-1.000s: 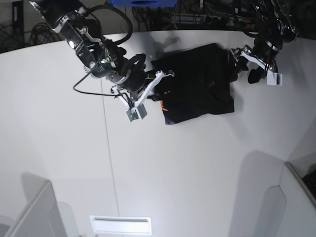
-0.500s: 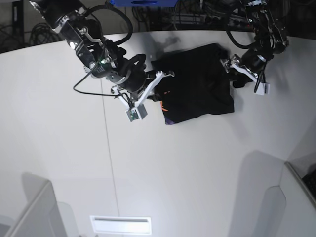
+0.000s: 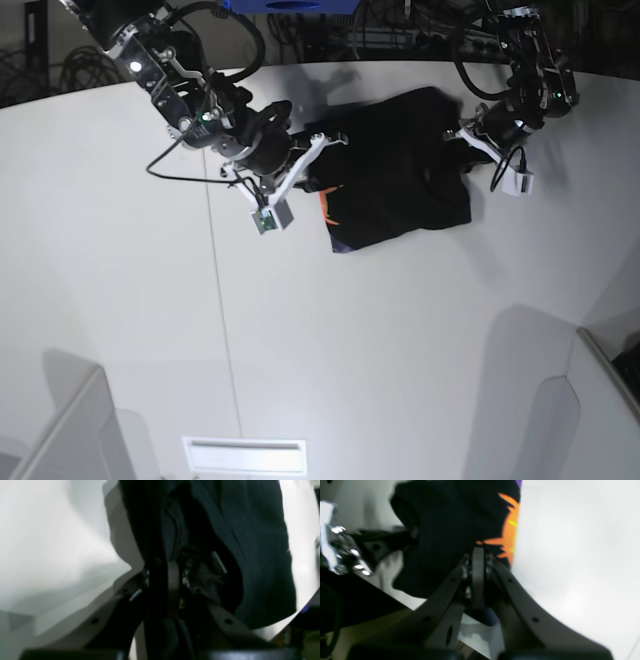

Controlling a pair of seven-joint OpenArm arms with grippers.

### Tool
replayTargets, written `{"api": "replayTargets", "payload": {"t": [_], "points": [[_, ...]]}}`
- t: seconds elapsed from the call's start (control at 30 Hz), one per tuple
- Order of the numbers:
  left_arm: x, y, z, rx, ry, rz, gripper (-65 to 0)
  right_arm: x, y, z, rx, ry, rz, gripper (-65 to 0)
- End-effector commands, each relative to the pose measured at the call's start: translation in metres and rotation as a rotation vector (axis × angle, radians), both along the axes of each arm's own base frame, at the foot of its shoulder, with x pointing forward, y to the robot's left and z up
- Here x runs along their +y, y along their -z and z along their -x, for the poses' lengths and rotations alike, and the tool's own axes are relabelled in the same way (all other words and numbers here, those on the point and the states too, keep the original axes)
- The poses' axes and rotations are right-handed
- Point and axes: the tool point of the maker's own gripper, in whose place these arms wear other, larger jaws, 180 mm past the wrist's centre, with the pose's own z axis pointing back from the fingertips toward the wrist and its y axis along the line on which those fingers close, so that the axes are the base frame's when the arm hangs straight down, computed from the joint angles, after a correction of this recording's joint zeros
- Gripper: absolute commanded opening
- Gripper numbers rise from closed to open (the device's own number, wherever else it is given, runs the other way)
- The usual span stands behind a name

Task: Fold the T-shirt properly
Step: 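Drag the folded shirt with the left gripper to square it on the table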

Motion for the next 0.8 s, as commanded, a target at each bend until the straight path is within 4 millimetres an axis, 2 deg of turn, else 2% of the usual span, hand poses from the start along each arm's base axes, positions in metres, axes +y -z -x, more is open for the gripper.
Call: {"api": "replayTargets", "payload": {"t": [0.0, 0.1, 0.33, 0.43, 0.6, 0.77], "points": [[0.0, 0.003, 0.005, 0.026, 0.034, -0.039, -65.0, 0.002, -0.012, -0.005, -0.043, -0.001, -0.024, -65.0], [0.007, 0.003, 0.006, 0.034, 0.066, -0.112, -65.0, -0.003, -0.007, 0.001, -0.025, 0.02, -0.026, -65.0], [-0.006, -0.005, -0.006, 0.011, 0.354, -0.365, -65.0, -0.051, 0.013, 0.006, 0.019, 0.211, -0.01, -65.0], [-0.004, -0.006, -0.008, 0.006, 0.443, -0.485, -65.0, -0.072, 0.023, 0.013, 0.048, 0.278, 0.01, -65.0], [-0.007, -0.006, -0.023, -0.014, 0.561, -0.671, -65.0, -0.099, 0.033, 0.025, 0.06, 0.369, 0.035, -65.0], [-0.023, -0.011, -0.044, -0.063, 0.668, -0.794, -65.0, -0.119, 0.04, 0.038, 0.055, 0.441, 0.056, -65.0]]}}
